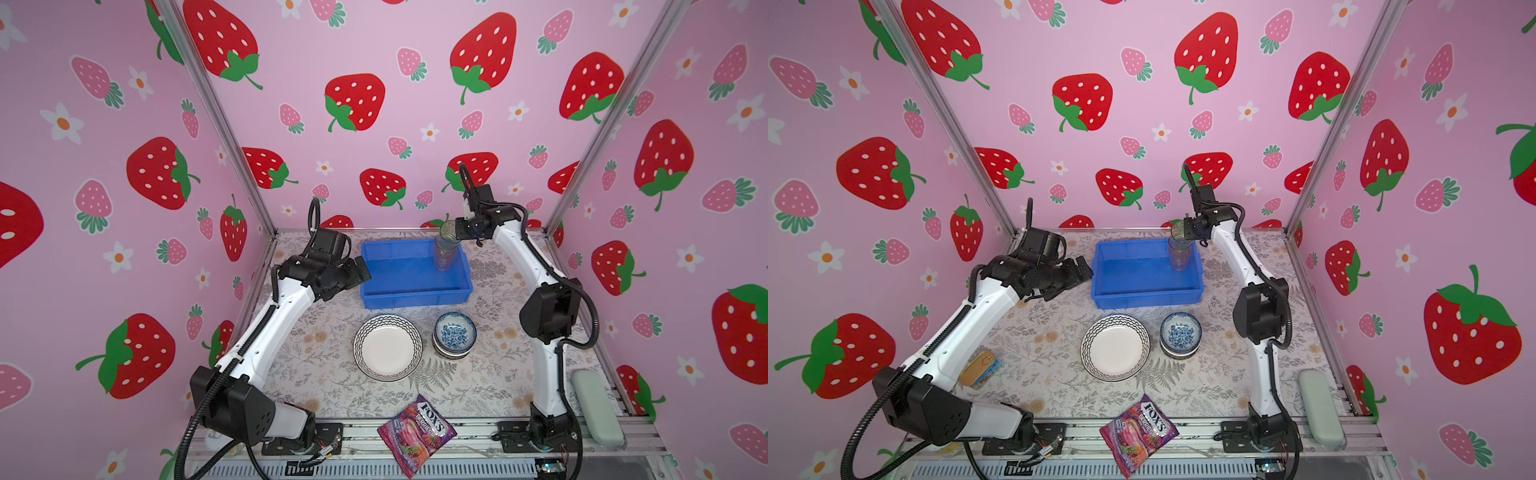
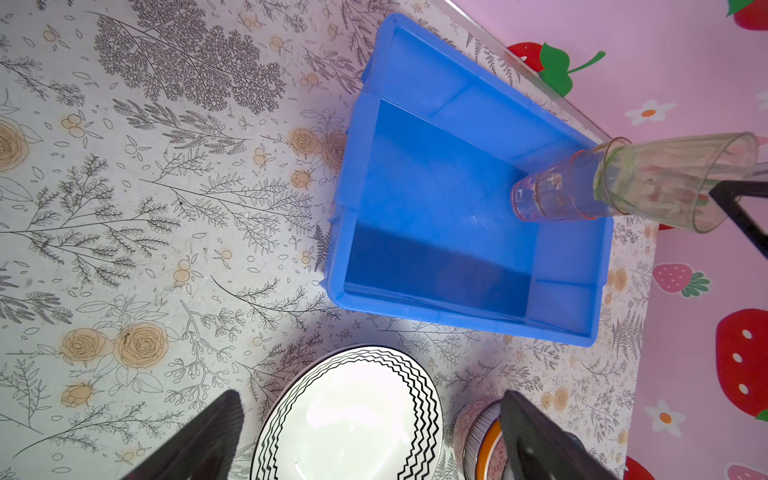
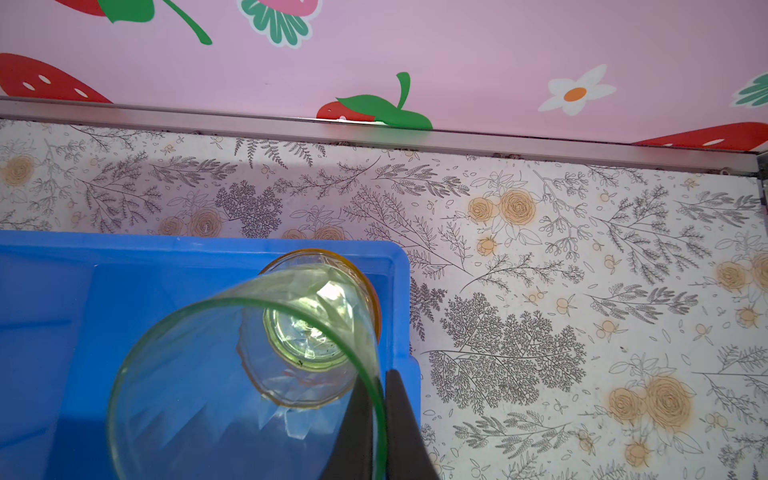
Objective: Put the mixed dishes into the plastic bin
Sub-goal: 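Lower the green tumbler into the pink cup and open the right gripper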
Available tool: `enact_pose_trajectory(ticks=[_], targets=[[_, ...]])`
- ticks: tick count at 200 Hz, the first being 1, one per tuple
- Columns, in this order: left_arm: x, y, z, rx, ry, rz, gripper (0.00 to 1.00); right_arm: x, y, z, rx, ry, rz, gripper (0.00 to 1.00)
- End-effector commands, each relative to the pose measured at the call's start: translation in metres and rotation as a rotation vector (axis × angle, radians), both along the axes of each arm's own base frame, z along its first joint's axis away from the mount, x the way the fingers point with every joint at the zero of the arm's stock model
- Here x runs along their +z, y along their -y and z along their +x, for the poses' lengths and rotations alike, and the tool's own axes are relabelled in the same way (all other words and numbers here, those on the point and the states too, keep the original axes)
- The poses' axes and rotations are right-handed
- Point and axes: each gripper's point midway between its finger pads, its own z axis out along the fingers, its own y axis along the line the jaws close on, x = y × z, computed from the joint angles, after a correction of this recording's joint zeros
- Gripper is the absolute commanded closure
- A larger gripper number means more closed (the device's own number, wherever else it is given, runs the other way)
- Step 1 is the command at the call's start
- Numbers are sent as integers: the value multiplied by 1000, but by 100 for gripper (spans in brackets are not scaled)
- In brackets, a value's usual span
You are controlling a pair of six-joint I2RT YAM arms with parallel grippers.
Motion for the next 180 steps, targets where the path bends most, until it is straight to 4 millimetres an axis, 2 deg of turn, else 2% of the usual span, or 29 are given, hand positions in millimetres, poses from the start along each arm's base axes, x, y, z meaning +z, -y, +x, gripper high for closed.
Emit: enact_pose_trajectory(ticks=[1, 117, 156, 180], targets=[[-3, -1, -3, 8, -22, -5, 1, -1, 4, 3, 1, 2, -22, 100], [-2, 1, -2, 1, -23, -12, 1, -20, 0, 5, 17, -41, -27, 100], [-3, 1, -5, 3, -24, -12, 1, -15, -3, 5, 23, -31, -17, 75], [-2, 0, -5, 2, -21, -14, 1, -10, -4, 6, 27, -22, -9, 63]])
